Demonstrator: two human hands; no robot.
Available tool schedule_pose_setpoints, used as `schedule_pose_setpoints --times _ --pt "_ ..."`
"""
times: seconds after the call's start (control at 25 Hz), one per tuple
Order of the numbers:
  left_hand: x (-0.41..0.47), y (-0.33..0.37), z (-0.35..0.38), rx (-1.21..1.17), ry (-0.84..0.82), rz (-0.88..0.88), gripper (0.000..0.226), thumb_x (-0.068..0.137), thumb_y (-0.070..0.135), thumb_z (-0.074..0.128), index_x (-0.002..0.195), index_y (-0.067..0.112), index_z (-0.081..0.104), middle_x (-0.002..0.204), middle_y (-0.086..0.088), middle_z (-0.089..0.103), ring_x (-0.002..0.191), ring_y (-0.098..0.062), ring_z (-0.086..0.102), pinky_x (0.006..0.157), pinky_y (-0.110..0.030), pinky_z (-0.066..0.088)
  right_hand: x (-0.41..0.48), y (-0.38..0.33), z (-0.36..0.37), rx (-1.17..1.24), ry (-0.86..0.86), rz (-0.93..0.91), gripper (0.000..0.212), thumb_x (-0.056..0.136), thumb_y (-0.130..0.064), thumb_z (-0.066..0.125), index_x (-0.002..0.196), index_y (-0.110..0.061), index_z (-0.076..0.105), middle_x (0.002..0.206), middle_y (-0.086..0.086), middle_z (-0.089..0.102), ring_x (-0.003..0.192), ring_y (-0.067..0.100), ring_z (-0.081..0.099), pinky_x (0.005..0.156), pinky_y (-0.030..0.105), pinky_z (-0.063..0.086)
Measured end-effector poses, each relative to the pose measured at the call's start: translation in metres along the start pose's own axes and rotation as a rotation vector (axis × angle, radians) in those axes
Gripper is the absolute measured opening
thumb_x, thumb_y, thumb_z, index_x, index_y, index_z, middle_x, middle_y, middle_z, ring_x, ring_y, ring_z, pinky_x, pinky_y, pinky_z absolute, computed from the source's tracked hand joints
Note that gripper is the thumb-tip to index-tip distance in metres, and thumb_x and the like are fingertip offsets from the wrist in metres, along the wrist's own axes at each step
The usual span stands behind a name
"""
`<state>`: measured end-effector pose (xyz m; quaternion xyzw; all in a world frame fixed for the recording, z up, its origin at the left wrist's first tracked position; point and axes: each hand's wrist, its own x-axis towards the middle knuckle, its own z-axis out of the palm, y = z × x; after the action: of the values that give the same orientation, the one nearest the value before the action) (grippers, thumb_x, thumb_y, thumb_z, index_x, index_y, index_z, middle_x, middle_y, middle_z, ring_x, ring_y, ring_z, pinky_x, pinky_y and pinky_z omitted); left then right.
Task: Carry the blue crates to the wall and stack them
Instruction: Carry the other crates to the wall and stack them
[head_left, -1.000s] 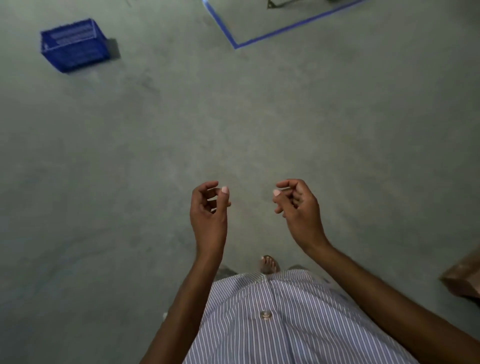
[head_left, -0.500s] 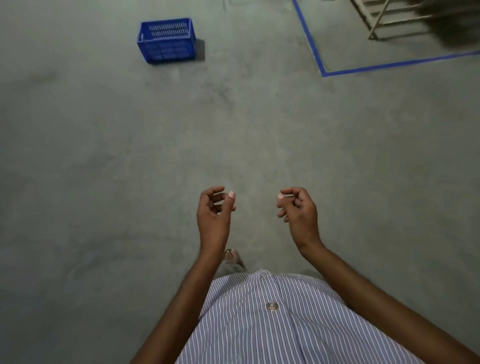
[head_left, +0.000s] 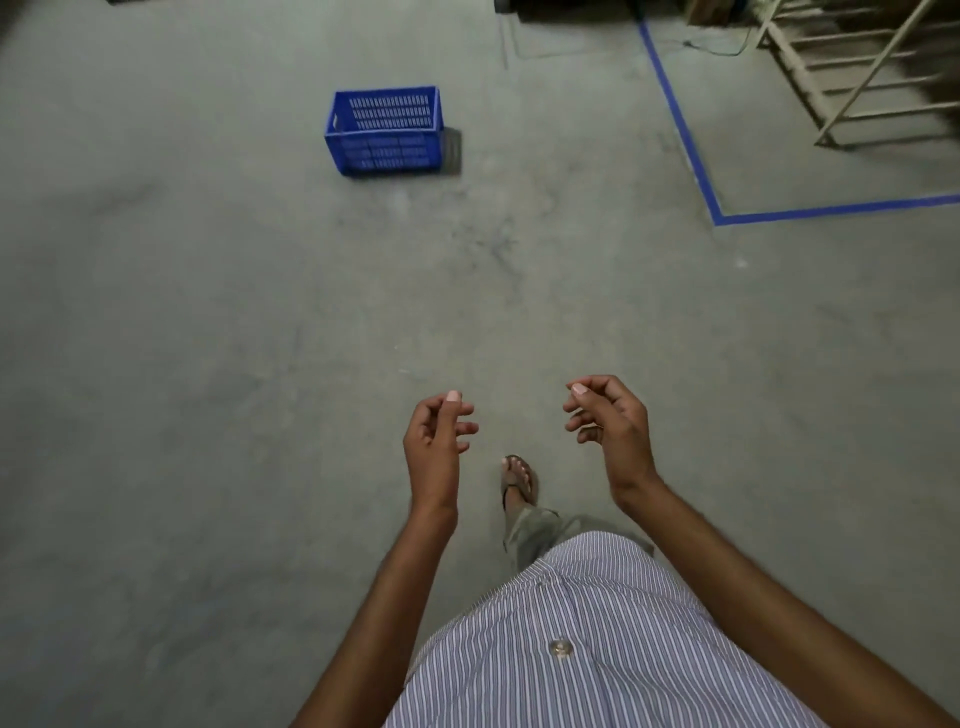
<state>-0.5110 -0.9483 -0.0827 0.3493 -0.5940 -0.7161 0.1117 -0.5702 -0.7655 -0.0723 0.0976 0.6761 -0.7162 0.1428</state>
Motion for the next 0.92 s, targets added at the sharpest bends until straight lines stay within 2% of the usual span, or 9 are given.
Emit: schedule_pose_setpoints --times 0.24,0.4,0.52,0.6,0.8,0.92 --pt "0.151 0.064 0.033 0.034 0.056 0.032 0.007 0.101 0.026 0.061 0.102 0.021 0.066 0.095 -0.001 0.075 0.078 -0.016 0.067 0.067 -0.026 0.047 0.155 -0.051 0.076 -0.081 -0.099 0.003 0.019 0.084 -0.026 0.066 0.096 -0.013 0.067 0.075 0.001 0.069 0.061 0.013 0.06 0.054 0.022 0.044" --pt "0.238 0.097 0.045 0.077 0.074 0.057 0.009 0.1 0.026 0.062 0.108 0.022 0.065 0.1 -0.003 0.075 0.081 -0.015 0.07 0.069 -0.026 0.05 0.235 -0.071 0.131 -0.135 -0.161 0.022 0.004 0.093 -0.015 0.065 0.096 -0.014 0.067 0.076 0.0 0.068 0.063 0.015 0.06 0.055 0.024 0.044" --pt "0.31 0.108 0.043 0.086 0.066 0.023 0.007 0.099 0.02 0.064 0.106 0.021 0.066 0.103 -0.01 0.073 0.08 -0.012 0.069 0.071 -0.03 0.051 0.291 -0.074 0.176 -0.188 -0.196 0.067 0.011 0.089 -0.018 0.066 0.096 -0.01 0.066 0.076 0.002 0.067 0.063 0.016 0.059 0.055 0.026 0.044" --pt "0.368 0.116 0.035 0.099 0.051 0.019 0.009 0.098 0.017 0.066 0.106 0.018 0.066 0.104 -0.015 0.071 0.079 -0.011 0.069 0.071 -0.03 0.052 0.339 -0.078 0.214 -0.192 -0.188 0.071 0.022 0.085 -0.024 0.066 0.098 -0.006 0.065 0.074 0.001 0.066 0.062 0.016 0.058 0.055 0.025 0.044" --pt "0.537 0.187 0.01 0.11 0.067 0.066 0.012 0.097 0.016 0.067 0.108 0.016 0.065 0.103 -0.013 0.07 0.079 -0.021 0.069 0.065 -0.021 0.051 0.47 -0.118 0.329 -0.13 -0.027 0.043 0.005 0.095 -0.011 0.066 0.099 -0.008 0.065 0.074 0.003 0.066 0.061 0.015 0.058 0.056 0.028 0.044" --pt "0.63 0.24 0.013 0.107 0.065 0.098 0.012 0.096 0.016 0.069 0.107 0.015 0.065 0.104 -0.014 0.069 0.087 -0.032 0.068 0.064 -0.017 0.05 0.534 -0.157 0.394 -0.126 -0.03 -0.003 0.008 0.095 -0.009 0.066 0.103 -0.005 0.065 0.077 0.006 0.066 0.062 0.015 0.058 0.055 0.023 0.045"
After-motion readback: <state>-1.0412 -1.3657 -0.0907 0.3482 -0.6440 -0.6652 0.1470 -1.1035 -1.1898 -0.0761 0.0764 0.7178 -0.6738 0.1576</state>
